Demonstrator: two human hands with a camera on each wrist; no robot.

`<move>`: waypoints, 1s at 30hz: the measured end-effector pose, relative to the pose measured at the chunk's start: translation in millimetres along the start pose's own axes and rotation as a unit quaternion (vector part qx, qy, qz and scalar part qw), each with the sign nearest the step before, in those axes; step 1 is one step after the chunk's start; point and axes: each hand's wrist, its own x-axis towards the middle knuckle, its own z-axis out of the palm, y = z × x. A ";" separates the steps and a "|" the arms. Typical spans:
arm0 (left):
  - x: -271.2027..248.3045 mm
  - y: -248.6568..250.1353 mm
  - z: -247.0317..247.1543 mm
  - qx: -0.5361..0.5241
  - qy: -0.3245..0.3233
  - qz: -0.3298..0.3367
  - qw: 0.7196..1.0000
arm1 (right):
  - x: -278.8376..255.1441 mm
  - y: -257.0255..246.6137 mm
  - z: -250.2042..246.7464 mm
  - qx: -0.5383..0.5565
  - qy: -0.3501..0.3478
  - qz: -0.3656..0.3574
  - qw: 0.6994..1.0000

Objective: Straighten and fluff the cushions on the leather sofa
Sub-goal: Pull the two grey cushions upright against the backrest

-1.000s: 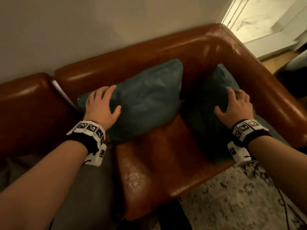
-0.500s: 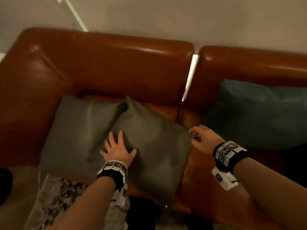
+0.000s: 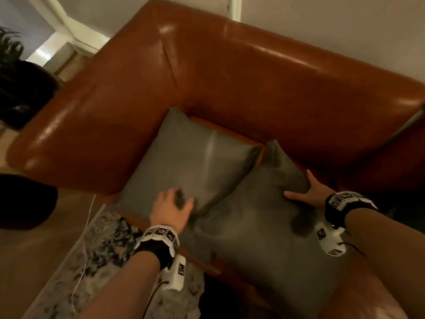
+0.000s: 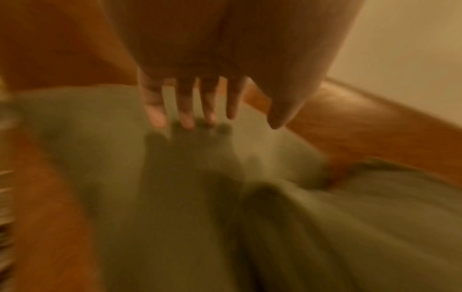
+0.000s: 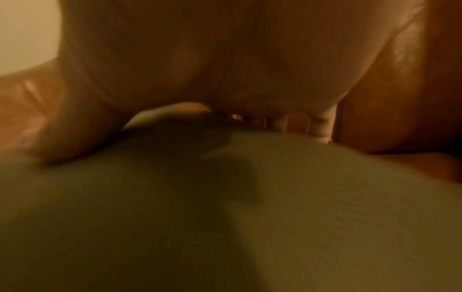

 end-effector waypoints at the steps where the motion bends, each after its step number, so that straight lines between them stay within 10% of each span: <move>1: 15.9 -22.8 -10.3 0.012 0.033 -0.068 0.997 | 1.3 -2.4 1.2 -0.023 0.007 0.000 1.000; 4: 57.0 -60.5 -38.2 -0.029 0.038 -0.192 0.980 | -7.0 -5.5 -1.6 -0.039 0.040 -0.007 0.998; 8: 128.8 -51.7 -62.5 -0.014 -0.018 -0.089 0.996 | -23.2 8.8 2.8 0.001 0.096 0.008 0.995; 13: 179.7 -22.9 -65.8 -0.119 -0.094 -0.120 0.981 | -38.4 -1.8 10.7 0.012 0.060 0.040 0.997; 20: 145.9 -13.3 -96.4 -0.118 -0.104 -0.054 0.986 | -59.5 -12.6 2.8 -0.064 0.091 0.021 0.994; 30: 67.3 52.8 -186.0 0.038 0.074 0.061 0.995 | -119.5 -49.0 -56.0 -0.040 0.189 -0.053 0.980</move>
